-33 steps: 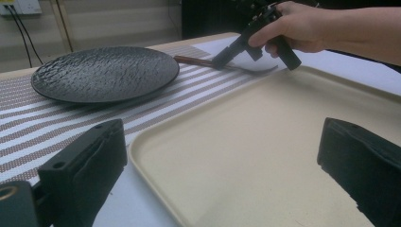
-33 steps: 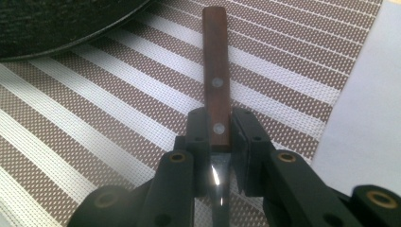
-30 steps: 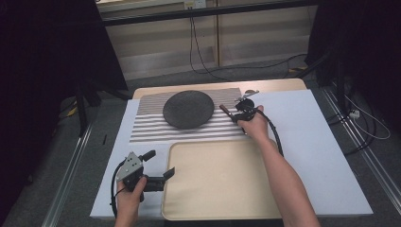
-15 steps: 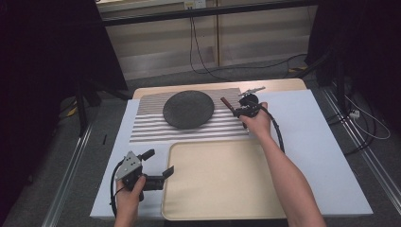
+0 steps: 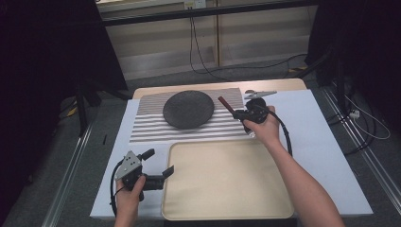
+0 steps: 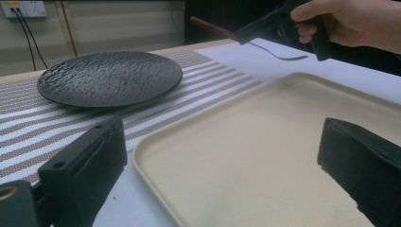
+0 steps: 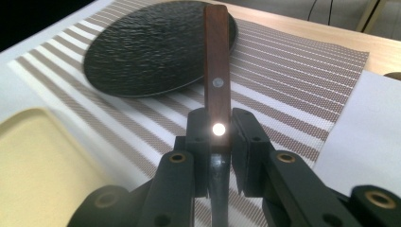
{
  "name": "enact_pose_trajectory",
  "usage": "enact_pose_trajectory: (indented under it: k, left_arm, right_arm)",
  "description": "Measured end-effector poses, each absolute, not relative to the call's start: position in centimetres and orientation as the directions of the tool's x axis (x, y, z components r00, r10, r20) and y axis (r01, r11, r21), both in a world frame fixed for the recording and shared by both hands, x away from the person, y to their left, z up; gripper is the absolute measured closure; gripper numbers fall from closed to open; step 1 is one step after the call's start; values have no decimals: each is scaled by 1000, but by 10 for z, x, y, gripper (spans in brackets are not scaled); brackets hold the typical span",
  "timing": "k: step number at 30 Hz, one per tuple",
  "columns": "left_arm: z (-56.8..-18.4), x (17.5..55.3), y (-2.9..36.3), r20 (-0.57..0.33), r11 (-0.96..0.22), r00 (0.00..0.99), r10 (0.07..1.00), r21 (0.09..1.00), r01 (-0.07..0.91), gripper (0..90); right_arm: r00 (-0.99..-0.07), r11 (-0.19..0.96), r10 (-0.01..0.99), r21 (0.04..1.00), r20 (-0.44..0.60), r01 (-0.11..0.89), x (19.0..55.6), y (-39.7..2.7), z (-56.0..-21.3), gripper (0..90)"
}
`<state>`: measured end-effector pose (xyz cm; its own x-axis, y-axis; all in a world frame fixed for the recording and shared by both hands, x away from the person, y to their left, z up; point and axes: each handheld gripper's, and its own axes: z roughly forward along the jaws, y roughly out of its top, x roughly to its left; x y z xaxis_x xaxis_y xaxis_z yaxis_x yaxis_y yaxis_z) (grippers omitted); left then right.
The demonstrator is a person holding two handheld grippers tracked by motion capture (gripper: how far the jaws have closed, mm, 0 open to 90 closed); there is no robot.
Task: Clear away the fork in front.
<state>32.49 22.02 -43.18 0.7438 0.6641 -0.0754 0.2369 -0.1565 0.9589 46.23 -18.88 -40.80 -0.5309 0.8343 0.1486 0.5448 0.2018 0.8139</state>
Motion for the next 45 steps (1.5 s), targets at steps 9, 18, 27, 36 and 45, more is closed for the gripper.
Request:
enact_pose_trajectory:
  k: [9, 18, 27, 36, 45]
  left_arm:
    - [-430, 325, 216, -72, -159, 744, 665, 959, 235, 26]
    - [-428, 325, 207, -66, -172, 755, 653, 957, 232, 26]
    - [-425, 325, 201, -82, -161, 755, 650, 957, 242, 26]
    - [-417, 328, 194, -108, -140, 759, 642, 957, 254, 23]
    - [-409, 332, 175, -114, -148, 780, 615, 955, 257, 24]
  right_arm:
    - [-576, 183, 799, 843, 173, 507, 423, -194, -405, 784]
    - [-606, 184, 774, 849, 186, 496, 392, -198, -413, 784]
    - [-633, 167, 749, 869, 194, 465, 365, -200, -417, 784]
    - [-661, 146, 720, 884, 214, 445, 349, -193, -416, 784]
    - [-680, 139, 700, 892, 219, 430, 344, -181, -416, 784]
